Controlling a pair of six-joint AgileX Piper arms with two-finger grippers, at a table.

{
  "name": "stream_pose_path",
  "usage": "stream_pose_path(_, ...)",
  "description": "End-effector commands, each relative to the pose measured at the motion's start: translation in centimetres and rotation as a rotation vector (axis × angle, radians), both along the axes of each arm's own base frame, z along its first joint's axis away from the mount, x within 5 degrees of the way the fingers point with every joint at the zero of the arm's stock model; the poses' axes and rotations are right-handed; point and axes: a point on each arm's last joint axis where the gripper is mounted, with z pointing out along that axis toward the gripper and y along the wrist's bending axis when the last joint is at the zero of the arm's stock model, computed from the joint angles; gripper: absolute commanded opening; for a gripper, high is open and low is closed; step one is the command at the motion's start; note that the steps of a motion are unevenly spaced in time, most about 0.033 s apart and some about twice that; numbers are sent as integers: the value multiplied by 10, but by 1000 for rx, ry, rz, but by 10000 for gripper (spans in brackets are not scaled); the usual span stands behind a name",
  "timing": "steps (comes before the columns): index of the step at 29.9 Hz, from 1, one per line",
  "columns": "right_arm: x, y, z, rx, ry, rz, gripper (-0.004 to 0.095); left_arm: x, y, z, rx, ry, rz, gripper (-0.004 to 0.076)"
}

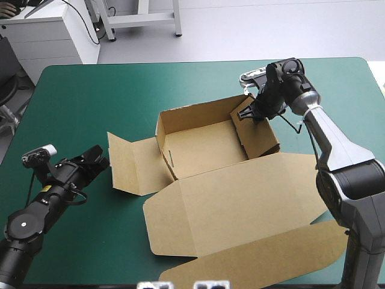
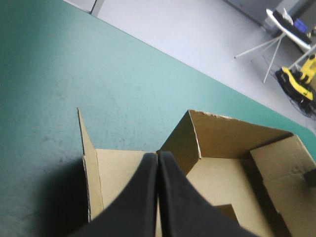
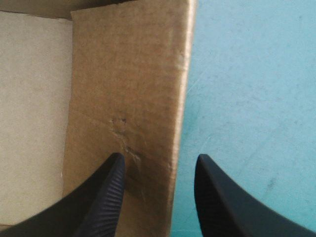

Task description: Fold the box

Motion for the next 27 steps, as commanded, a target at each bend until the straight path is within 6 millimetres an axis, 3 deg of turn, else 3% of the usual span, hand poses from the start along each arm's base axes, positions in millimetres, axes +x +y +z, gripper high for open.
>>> stream_pose_path(1, -11, -6, 32, 14, -72, -4, 417, 1, 4, 0, -84, -2, 66, -8)
stream_pose_path(4, -11, -6, 32, 14, -72, -4, 417, -3, 3, -21, -61, 62, 48, -8)
stream_pose_path(10, -11, -6, 32, 17, -71, -4, 417, -3, 0, -55, 330, 156, -137, -8)
stream_pose_path(15, -11, -6, 32, 17, -71, -4, 357, 9, -3, -70, 506, 272, -289, -8)
stream_pose_path(20, -10, -4, 30, 34, -61, -3, 232, 27, 2, -50, 613, 321, -300, -9)
stream_pose_path(23, -8, -1, 25, 56, -41, -2, 211, 35, 10, -28, 716, 322, -257, -8)
stream_pose_path(27, -3, 3, 12, 73, -6, -1, 211, 40, 18, 0, 711, 372, -154, -8)
